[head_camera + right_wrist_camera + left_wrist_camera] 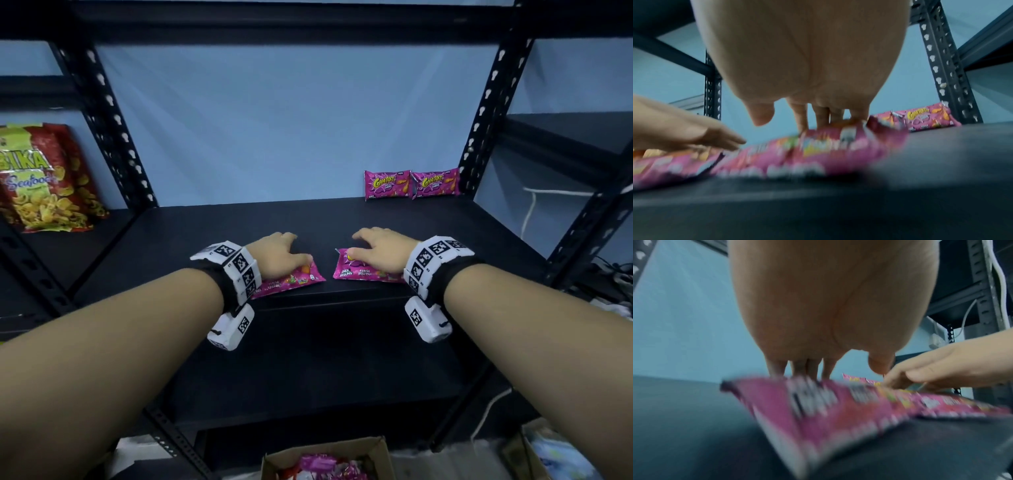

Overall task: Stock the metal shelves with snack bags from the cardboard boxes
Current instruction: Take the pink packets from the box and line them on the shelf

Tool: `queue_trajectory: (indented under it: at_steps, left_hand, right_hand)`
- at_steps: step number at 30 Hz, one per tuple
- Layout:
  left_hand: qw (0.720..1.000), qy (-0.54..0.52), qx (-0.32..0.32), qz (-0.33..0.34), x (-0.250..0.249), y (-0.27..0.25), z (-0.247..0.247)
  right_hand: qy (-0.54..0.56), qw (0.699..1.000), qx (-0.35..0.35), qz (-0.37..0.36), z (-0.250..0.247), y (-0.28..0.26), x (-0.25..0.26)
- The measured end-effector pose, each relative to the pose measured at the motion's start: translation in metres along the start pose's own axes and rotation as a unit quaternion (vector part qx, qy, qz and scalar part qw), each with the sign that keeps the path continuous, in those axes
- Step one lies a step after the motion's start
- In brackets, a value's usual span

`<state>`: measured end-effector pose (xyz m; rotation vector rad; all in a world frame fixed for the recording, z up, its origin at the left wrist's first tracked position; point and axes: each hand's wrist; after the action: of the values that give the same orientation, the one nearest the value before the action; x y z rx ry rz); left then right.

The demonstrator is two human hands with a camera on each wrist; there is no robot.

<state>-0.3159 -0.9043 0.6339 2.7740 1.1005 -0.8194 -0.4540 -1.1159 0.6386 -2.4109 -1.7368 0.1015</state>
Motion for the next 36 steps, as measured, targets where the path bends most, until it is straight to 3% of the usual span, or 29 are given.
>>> queue_trajectory:
  at_steps: [5, 14, 17, 23, 31, 36]
  left_hand:
    - [0.992, 0.097, 0.077, -0.024, 0.006, -0.001, -0.032]
    - [0.981, 0.091, 0.164, -0.044, -0.008, 0.012, -0.04]
    - [0.985, 0.089, 0.146, -0.027, -0.009, 0.027, -0.051]
    - [0.993, 0.109, 0.046, 0.015, -0.017, 0.078, -0.075]
    - [0.98, 0.197, 0.005, -0.001, -0.013, 0.173, -0.083]
    - [0.98, 0.193, -0.039, 0.009, 0.003, 0.214, -0.095]
  right_hand:
    - [-0.055, 0.997, 0.045, -0.003, -0.027, -0.006, -0.011]
    - [-0.045, 0.997, 0.062, -0.031, -0.028, 0.011, -0.016]
    - [-0.03, 0.998, 0.05, -0.034, -0.036, 0.022, -0.023]
    - [-0.053, 0.998, 0.002, -0.04, -0.063, 0.068, -0.043]
    - [-0.069, 0.995, -0.062, -0.043, -0.087, 0.166, -0.056]
    - [-0.076, 0.993, -0.071, -0.051, -0.092, 0.215, -0.059]
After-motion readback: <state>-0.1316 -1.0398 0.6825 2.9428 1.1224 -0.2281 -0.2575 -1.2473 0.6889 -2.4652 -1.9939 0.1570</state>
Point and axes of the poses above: each hand's wrist, its own y-axis towards the middle knuckle, its own z-axis out of the palm, x = y × z, and after that the axes turned 13 degrees about -y, right-handed
